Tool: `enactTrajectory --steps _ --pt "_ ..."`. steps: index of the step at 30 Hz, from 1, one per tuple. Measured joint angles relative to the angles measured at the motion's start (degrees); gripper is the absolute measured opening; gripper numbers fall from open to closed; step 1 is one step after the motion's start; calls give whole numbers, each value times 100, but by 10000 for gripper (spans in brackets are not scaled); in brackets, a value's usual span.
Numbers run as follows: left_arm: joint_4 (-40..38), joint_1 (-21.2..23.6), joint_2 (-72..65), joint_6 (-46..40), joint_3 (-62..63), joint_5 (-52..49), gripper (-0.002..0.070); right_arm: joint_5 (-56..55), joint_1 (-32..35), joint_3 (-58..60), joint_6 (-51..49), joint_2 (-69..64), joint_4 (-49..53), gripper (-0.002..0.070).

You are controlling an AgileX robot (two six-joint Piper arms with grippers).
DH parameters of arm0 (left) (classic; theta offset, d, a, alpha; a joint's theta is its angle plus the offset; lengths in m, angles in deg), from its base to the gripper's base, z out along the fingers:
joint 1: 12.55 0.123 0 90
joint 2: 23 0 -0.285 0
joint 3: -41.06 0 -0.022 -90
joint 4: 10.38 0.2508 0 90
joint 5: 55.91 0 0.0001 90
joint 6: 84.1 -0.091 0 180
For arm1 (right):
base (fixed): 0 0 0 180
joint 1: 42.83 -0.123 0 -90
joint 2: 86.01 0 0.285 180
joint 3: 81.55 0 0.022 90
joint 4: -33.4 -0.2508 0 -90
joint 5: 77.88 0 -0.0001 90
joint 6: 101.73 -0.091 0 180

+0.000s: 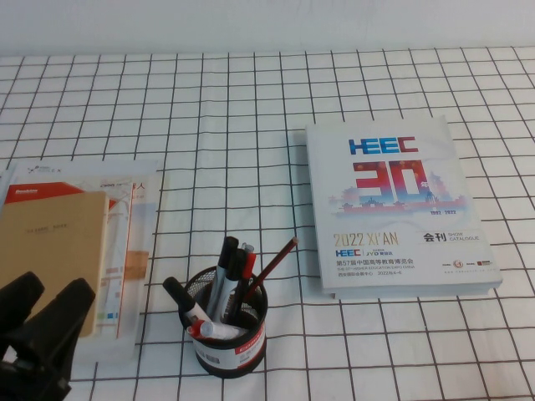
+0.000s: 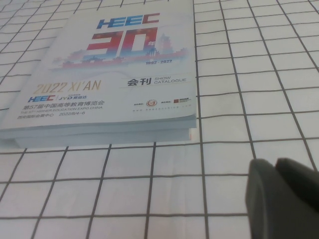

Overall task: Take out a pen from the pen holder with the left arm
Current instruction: 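Take a marker out of the pen holder and lay it on the table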

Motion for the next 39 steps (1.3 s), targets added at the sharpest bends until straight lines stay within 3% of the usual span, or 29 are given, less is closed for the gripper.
enactTrajectory --steps 8,12,20,31,39 --pt "154 0 -837 347 0 522 496 0 0 0 0 0 0 -14" --pt "694 0 -1562 715 102 827 496 0 0 0 0 0 0 -14" --pt "1716 0 -2897 1822 143 2442 497 0 0 0 0 0 0 -14" --pt "1482 0 -4481 2027 189 3959 489 0 0 0 0 0 0 -14" --pt "1279 0 -5008 2016 354 4128 487 0 0 0 0 0 0 -14"
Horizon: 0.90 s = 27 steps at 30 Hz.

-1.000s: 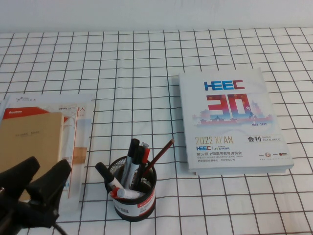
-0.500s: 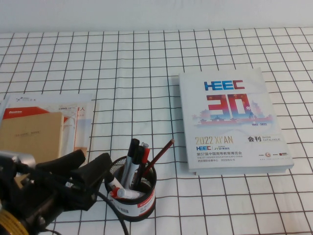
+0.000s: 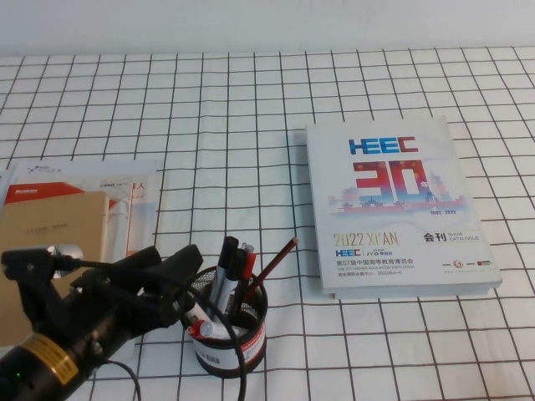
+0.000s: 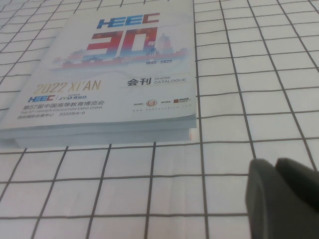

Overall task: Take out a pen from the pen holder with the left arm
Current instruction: 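Take a marker out of the pen holder and lay it on the table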

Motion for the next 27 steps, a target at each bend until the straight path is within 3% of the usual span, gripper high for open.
enactTrajectory --steps 20,27 --pt "-210 0 -952 -212 157 474 483 0 0 0 0 0 0 -14" --pt "-210 0 -1051 -216 196 666 398 0 0 0 0 0 0 -14"
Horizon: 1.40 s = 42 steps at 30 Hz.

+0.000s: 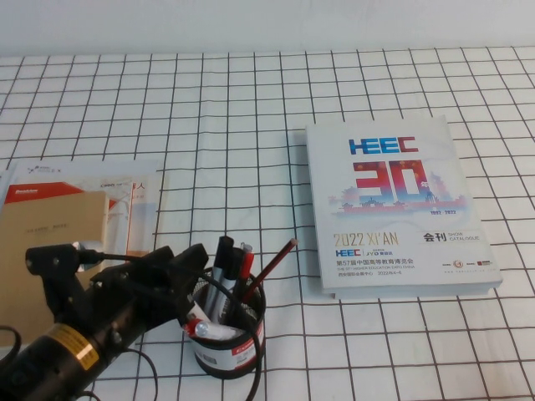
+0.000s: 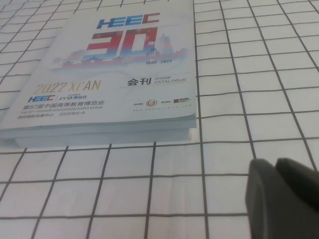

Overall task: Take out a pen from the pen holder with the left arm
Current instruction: 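Take a marker out of the pen holder and lay it on the table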

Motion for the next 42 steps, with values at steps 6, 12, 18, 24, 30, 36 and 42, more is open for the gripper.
enactTrajectory --steps 6,12,18,24,30,36,42 --pt "64 0 -3 0 0 141 273 0 0 0 0 0 0 -14" --pt "270 0 -3 0 0 319 133 0 0 0 0 0 0 -14" --pt "315 0 -3 0 0 354 80 0 0 0 0 0 0 -14" --pt "315 0 144 0 0 310 79 0 0 0 0 0 0 -14" --pt "315 0 473 0 0 126 79 0 0 0 0 0 0 -14" --pt "395 0 1045 0 95 -828 79 0 0 0 0 0 0 -14" --pt "1232 0 1787 401 682 -2415 79 0 0 0 0 0 0 -14"
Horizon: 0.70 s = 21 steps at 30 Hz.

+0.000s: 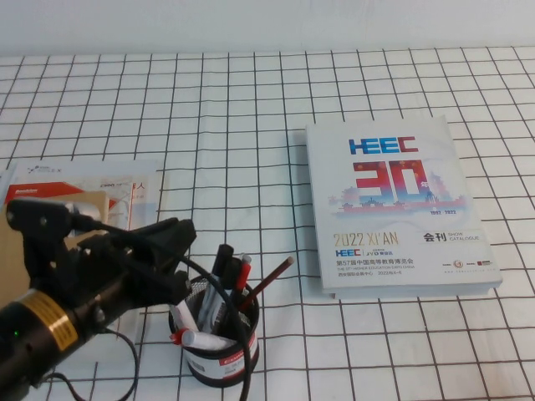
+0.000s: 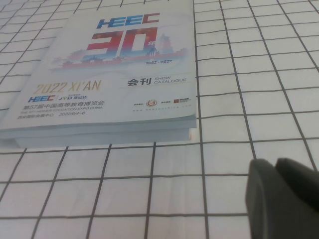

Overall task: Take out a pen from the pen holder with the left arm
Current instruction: 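Take a marker out of the pen holder and lay it on the table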

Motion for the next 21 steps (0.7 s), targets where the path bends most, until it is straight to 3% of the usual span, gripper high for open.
enactTrajectory --steps 11,17,21 --pt "1318 0 729 595 1726 -2579 78 0 0 0 0 0 0 -14" --pt "1290 -115 739 329 2610 -4291 78 0 0 0 0 0 0 -14" --pt "639 -339 636 -558 3147 -5089 78 0 0 0 0 0 0 -14"
